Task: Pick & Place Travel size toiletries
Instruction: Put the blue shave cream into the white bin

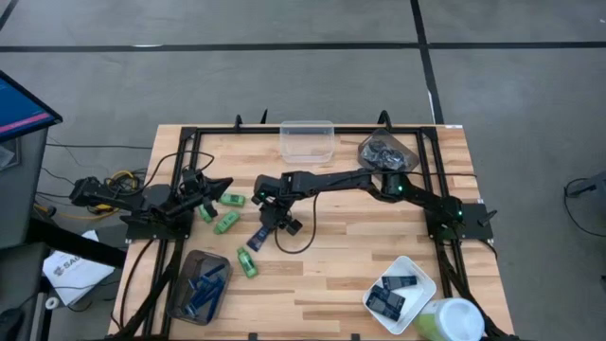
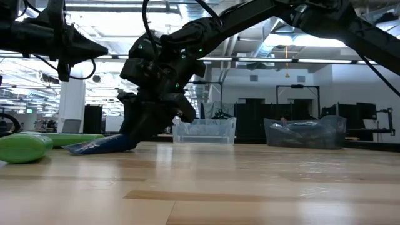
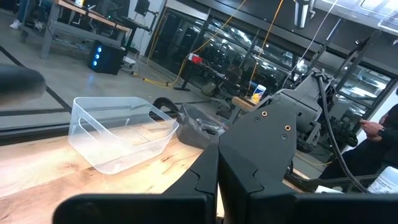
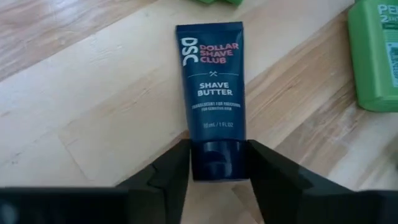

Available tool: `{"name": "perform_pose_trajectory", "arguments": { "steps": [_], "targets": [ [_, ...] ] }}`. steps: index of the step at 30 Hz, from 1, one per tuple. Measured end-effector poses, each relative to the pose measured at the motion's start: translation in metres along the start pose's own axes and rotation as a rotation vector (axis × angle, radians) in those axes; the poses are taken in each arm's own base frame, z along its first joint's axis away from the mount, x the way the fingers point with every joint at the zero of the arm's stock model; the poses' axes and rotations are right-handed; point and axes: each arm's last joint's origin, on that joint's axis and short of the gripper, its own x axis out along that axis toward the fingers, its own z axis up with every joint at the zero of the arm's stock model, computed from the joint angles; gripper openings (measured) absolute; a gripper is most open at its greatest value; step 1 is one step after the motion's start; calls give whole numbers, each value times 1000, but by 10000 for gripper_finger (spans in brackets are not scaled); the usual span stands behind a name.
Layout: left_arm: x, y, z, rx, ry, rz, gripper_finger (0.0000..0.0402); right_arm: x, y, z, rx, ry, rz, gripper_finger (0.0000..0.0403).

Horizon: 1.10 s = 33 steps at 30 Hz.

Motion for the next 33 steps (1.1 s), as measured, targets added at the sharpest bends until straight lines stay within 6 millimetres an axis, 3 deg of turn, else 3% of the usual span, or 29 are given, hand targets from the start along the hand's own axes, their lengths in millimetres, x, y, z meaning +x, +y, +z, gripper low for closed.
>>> {"name": "perform_pose_trajectory", "arguments": {
  "steps": [4, 10, 13, 22, 27, 33],
  "targets": [
    [0, 0, 0, 0, 0, 0, 0, 0, 0, 0, 6, 0, -1, 121],
    [0, 0, 0, -1, -1, 0, 0, 0, 1, 1, 44, 2, 3, 118],
    [0, 0, 0, -1, -1, 0, 0, -12, 3, 8, 101, 6, 13, 112],
    [0, 0, 0, -2, -2, -1, 0, -111, 11, 53, 171, -46, -33, 105],
    [0, 0, 0, -2, -2, -1, 0, -188, 45, 84, 257, -32, 0, 110],
    [0, 0, 0, -3, -3, -1, 0, -241, 97, 101, 437, 73, 110, 105]
  ]
}}
